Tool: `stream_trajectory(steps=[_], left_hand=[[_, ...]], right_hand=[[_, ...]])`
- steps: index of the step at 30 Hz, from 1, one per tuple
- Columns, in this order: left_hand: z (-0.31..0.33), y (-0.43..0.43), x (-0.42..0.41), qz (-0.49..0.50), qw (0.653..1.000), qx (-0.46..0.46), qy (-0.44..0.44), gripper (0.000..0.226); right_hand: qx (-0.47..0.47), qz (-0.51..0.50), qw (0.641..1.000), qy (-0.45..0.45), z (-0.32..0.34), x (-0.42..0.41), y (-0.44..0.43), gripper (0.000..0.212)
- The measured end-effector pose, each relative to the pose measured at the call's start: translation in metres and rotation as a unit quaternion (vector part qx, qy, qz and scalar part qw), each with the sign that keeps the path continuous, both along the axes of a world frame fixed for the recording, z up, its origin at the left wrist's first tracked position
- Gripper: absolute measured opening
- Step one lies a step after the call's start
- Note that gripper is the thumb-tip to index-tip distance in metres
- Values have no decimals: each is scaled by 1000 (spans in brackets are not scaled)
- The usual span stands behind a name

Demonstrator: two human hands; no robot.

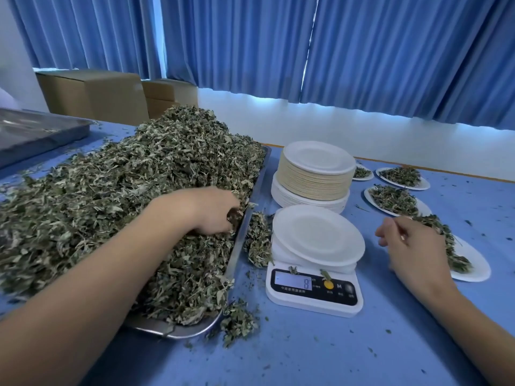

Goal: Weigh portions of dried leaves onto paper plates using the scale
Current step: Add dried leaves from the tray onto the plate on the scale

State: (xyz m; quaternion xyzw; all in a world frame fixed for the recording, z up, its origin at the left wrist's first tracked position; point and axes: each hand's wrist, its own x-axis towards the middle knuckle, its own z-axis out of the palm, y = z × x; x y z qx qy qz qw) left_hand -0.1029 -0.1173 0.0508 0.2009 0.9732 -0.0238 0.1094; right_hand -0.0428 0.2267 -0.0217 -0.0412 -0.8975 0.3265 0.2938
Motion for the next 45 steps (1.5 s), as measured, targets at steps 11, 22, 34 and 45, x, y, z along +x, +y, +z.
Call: stream_trajectory(steps=[11, 22, 34, 45], left_hand=[[-14, -3, -6, 31, 997, 47, 54, 21], [-12, -6, -12, 125, 949, 196, 214, 15], [-7, -3, -2, 144, 903, 267, 304, 23], [-8, -7, -8, 164, 871, 328, 327, 25]], right_hand=[[-82, 102, 977, -171, 5, 17, 5, 45], [-144, 174, 924, -308, 15, 22, 11, 35], [-146, 178, 924, -306, 12, 18, 13, 37], [-153, 183, 922, -304, 8, 13, 16, 36]])
